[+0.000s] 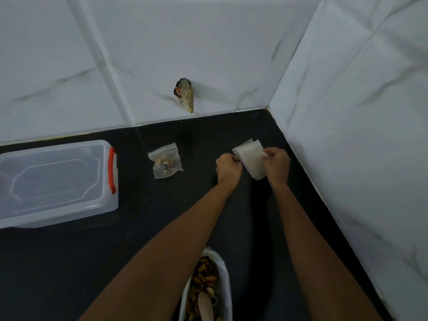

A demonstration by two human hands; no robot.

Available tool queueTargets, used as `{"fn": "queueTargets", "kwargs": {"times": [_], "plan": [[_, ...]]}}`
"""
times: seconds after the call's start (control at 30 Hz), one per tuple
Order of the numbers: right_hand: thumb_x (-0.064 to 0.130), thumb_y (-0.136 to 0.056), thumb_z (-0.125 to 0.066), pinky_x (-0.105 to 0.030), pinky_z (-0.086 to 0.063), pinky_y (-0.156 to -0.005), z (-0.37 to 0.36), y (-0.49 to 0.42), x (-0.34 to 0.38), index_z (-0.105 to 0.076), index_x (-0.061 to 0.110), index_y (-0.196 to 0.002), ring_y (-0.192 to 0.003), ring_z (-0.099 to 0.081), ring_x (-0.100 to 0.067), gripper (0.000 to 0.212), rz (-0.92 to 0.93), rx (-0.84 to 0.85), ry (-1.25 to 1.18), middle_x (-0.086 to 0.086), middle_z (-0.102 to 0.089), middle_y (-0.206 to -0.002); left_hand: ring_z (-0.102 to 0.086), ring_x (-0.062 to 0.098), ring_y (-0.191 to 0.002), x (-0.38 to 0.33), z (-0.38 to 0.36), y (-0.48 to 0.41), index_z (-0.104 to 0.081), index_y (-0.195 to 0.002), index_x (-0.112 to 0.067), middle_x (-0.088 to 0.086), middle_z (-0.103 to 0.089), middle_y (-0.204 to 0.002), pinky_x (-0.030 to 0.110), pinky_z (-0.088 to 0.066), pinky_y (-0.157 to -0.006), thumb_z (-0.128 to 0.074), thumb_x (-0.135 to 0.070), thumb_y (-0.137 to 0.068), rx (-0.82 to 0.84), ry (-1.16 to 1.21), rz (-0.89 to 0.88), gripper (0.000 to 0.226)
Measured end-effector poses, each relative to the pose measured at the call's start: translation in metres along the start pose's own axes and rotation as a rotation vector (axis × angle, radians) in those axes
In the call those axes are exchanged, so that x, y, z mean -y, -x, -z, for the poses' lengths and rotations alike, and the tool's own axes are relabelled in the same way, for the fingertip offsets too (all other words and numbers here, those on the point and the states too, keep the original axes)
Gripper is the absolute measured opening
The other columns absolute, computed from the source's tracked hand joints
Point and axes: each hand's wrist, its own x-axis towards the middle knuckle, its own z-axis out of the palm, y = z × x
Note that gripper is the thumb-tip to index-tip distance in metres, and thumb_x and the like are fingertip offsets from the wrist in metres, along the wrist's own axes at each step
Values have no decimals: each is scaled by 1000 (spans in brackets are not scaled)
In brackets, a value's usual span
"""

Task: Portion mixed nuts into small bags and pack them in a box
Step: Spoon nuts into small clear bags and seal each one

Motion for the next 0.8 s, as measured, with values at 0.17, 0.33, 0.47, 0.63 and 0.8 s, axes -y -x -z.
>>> {"fn": "queueTargets", "kwargs": {"times": [0.17, 0.33, 0.47, 0.63, 0.8], "plan": [[3, -81, -63, -25, -42, -81, 0, -10, -12, -63, 2, -109, -100, -57, -26, 28, 0, 47, 63, -16, -56, -115, -65, 31, -95, -9, -16, -11, -67, -101, 1, 19, -68, -101, 38, -53, -86, -66, -19, -83, -29, -33, 68, 27], [4, -79, -67, -26, -44, -84, -2, -14, -15, -63, 3, -110, -102, -57, -25, 31, 21, 63, 71, -15, -55, -114, -66, 30, -93, -12, -21, -17, -64, -103, -4, 16, -68, -103, 39, -54, -84, -68, -21, -82, -51, -72, 43, 27], [3, -79, -66, -27, -45, -85, -1, -15, -15, -63, 5, -108, -102, -56, -24, 29, 7, 65, 27, -13, -55, -113, -63, 27, -100, -13, -20, -16, -65, -103, -5, 13, -66, -108, 34, -50, -84, -66, -20, -84, -80, -104, 21, 24], [4, -79, -67, -25, -46, -85, 2, -14, -10, -63, 7, -106, -100, -56, -20, 28, -52, 58, -30, -11, -54, -117, -62, 25, -101, -14, -18, -13, -69, -101, -9, 10, -66, -110, 34, -50, -81, -65, -22, -86, -65, -107, 18, 21], [5, -81, -65, -12, -38, -71, 12, -9, -3, -61, 6, -109, -95, -52, -11, 27, -37, 68, -140, -10, -54, -118, -65, 26, -93, -14, -11, -9, -69, -79, -8, 12, -68, -95, 39, -54, -86, -69, -14, -82, -28, 79, 28, 7]]}}
